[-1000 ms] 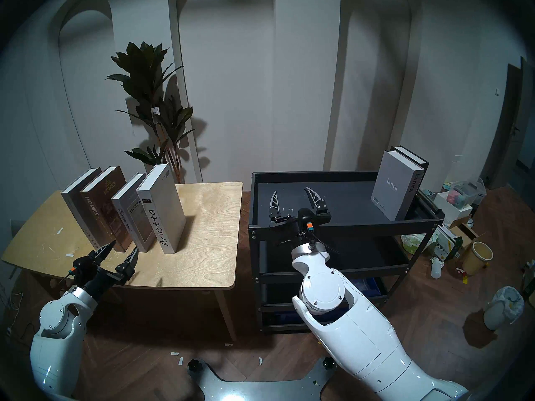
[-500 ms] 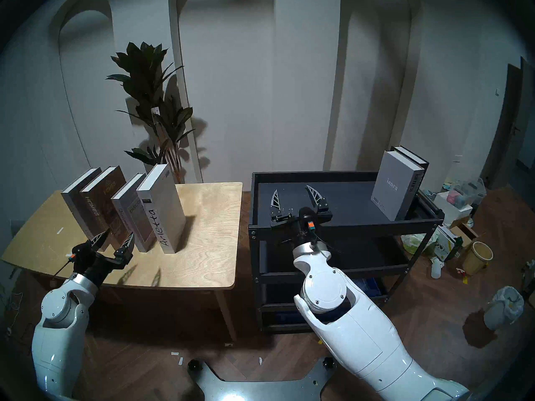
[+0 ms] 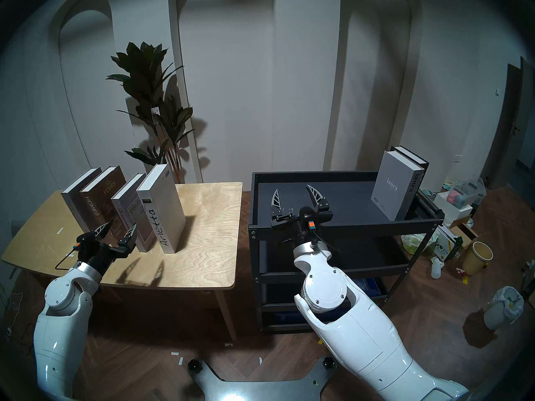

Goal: Move the books from the display table onto the shelf, standing them upright with spines facing out and tallest at one end

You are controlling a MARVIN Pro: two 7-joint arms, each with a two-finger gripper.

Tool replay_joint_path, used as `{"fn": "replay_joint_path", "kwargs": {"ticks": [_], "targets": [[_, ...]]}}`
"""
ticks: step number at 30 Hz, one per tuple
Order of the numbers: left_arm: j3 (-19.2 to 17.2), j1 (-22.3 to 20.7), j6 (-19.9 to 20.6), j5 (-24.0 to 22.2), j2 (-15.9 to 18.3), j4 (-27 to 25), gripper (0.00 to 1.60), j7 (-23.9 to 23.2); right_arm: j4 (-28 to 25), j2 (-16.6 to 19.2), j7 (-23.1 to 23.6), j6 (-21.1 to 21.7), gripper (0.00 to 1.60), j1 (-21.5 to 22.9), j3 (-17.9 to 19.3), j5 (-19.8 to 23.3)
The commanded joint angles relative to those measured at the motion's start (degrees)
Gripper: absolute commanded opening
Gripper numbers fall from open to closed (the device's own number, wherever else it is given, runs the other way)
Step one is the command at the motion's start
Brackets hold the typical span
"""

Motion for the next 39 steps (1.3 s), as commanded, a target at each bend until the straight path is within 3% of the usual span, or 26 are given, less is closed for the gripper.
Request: {"fn": "replay_joint_path", "kwargs": {"ticks": [1, 14, 39], "targets": [[-1.1, -2.5, -1.5, -0.4, 1.2, 0.3, 1.60, -0.5, -1.3, -0.3, -0.1, -0.6, 1.60, 0.3, 0.1, 0.0], [-0.6, -4.0, -2.1, -0.8, 1.5, 1.8, 1.60, -1.6, -1.3, -0.3, -0.1, -0.6, 1.60, 0.3, 0.1, 0.0], [2.4, -11.6, -3.0, -0.1, 3.4, 9.2, 1.60, -2.9, -1.3, -0.3, -0.1, -0.6, 1.60, 0.3, 0.1, 0.0]]}}
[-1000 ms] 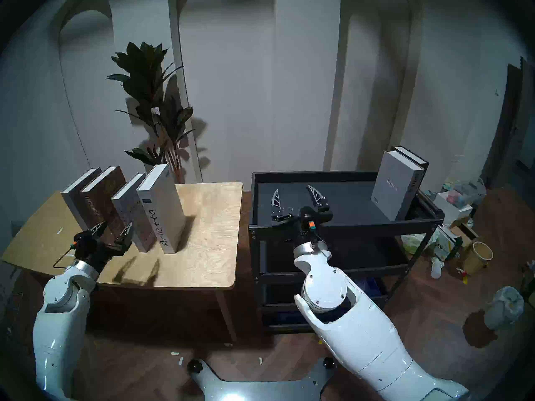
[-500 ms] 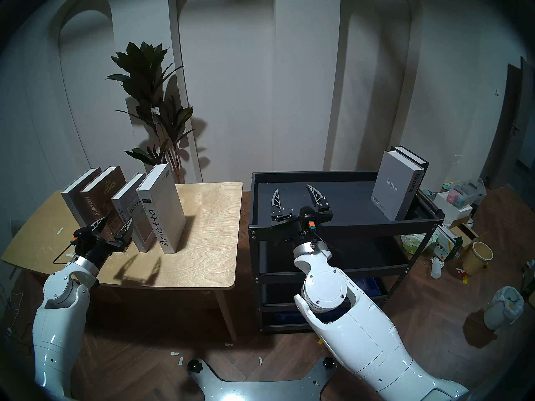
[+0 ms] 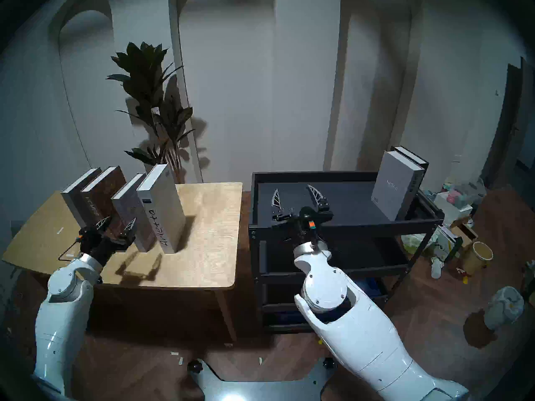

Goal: Move the books from the display table onto the shelf, standing them upright with spines facing out and tallest at one end

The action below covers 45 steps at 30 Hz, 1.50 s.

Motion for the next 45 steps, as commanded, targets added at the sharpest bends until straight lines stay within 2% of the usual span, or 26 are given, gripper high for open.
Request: {"fn": "replay_joint_path", "kwargs": {"ticks": [1, 29, 40, 41, 42, 43, 44, 45], "targets": [[0.1, -3.8, -0.9, 0.1, 1.0, 0.2, 1.60, -0.3, -1.3, -0.3, -0.1, -0.5, 1.60, 0.3, 0.1, 0.1], [3.8, -14.4, -0.4, 0.2, 1.6, 8.4, 1.60, -1.5, -1.2, -0.3, -0.1, -0.5, 1.60, 0.3, 0.1, 0.0], [4.8, -16.0, 0.8, 0.4, 2.0, 9.6, 1.60, -1.0, -1.3, -0.3, -0.1, -0.5, 1.60, 0.3, 0.1, 0.0], [4.8, -16.0, 1.1, 0.2, 2.1, 9.7, 1.04, -0.9, -1.3, -0.3, -0.1, -0.5, 1.60, 0.3, 0.1, 0.0], [4.8, -16.0, 1.1, 0.2, 2.1, 9.7, 1.04, -0.9, -1.3, -0.3, -0.1, -0.5, 1.60, 0.3, 0.1, 0.0], [4.7, -15.9, 1.1, 0.1, 2.1, 9.7, 0.62, -0.9, -1.3, -0.3, -0.1, -0.5, 1.60, 0.3, 0.1, 0.0], [4.6, -15.7, 1.3, 0.1, 2.1, 9.6, 0.38, -0.6, -1.3, -0.3, -0.1, -0.5, 1.60, 0.3, 0.1, 0.0], [4.5, -15.4, 1.3, 0.0, 2.2, 9.4, 0.00, -0.7, -1.3, -0.3, 0.0, -0.5, 1.60, 0.3, 0.1, 0.0]]}}
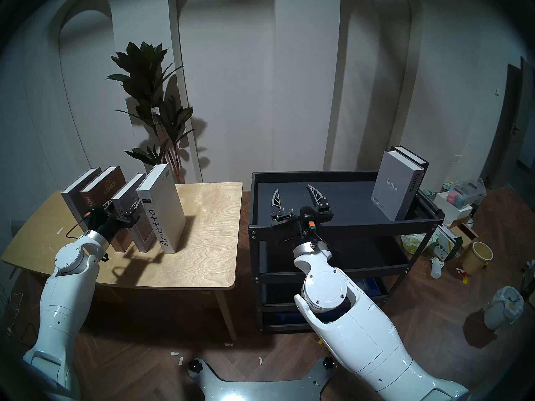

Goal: Move the books from the display table onto the shelf, standing them upright with spines facing out and tallest at one end

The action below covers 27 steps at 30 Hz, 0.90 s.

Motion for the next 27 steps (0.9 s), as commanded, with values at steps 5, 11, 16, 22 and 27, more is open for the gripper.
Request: {"fn": "replay_joint_path", "kwargs": {"ticks": [5, 11, 16, 22, 27], "targets": [[-2.0, 2.0, 2.6, -1.6, 1.7, -5.4, 0.00, -1.0, -1.3, -0.3, 0.0, -0.5, 1.60, 0.3, 0.1, 0.1], [-5.1, 4.6, 3.5, -3.8, 1.6, -10.6, 0.00, -1.6, -1.2, -0.3, 0.0, -0.5, 1.60, 0.3, 0.1, 0.1], [-6.9, 5.9, 4.5, -4.9, 1.6, -13.6, 0.00, -2.0, -1.2, -0.3, 0.0, -0.5, 1.60, 0.3, 0.1, 0.0], [-8.4, 7.3, 7.7, -5.2, 2.2, -18.0, 0.00, -1.2, -1.2, -0.3, 0.0, -0.5, 1.60, 0.3, 0.1, 0.0], [-8.5, 5.9, 11.3, -5.2, 2.9, -20.2, 0.00, 0.1, -1.2, -0.3, 0.0, -0.5, 1.60, 0.3, 0.1, 0.0]]}}
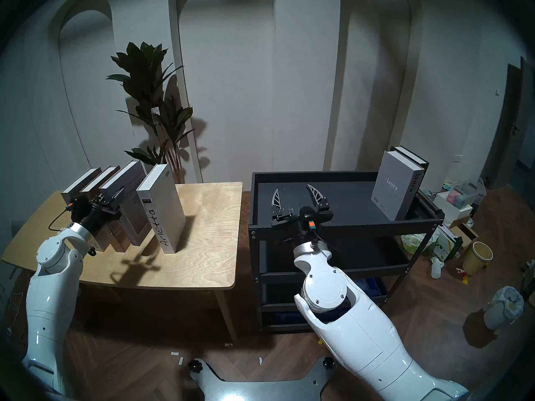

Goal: Move the books from the display table onto the shelf, standing them upright with spines facing out and tallest at one end

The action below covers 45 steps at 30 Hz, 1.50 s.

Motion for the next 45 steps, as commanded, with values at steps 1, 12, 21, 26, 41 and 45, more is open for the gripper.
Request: {"fn": "replay_joint_path", "kwargs": {"ticks": [1, 12, 21, 26, 41, 45], "targets": [[-1.2, -1.6, 2.8, -0.3, 1.5, -4.7, 0.00, 1.5, -1.2, -0.2, 0.0, -0.5, 1.60, 0.3, 0.1, 0.1], [1.4, -8.0, 5.1, 3.8, 5.6, -7.7, 0.00, 3.4, -1.1, -0.3, 0.0, -0.4, 1.60, 0.4, 0.0, 0.0], [4.0, -11.9, 6.5, 7.9, 10.9, -8.0, 0.00, 4.9, -1.1, -0.3, 0.0, -0.4, 1.60, 0.4, 0.0, 0.0], [4.8, -14.1, 6.9, 9.5, 13.4, -7.7, 0.00, 5.3, -1.0, -0.3, 0.0, -0.4, 1.60, 0.4, 0.0, 0.0], [5.7, -21.1, 8.8, 4.4, 15.5, -11.4, 0.00, 5.2, -1.0, -0.3, 0.0, -0.4, 1.60, 0.4, 0.1, -0.1], [6.4, -23.6, 11.2, -0.4, 15.3, -13.9, 0.00, 5.7, -0.9, -0.3, 0.0, -0.4, 1.60, 0.4, 0.1, -0.1]]}}
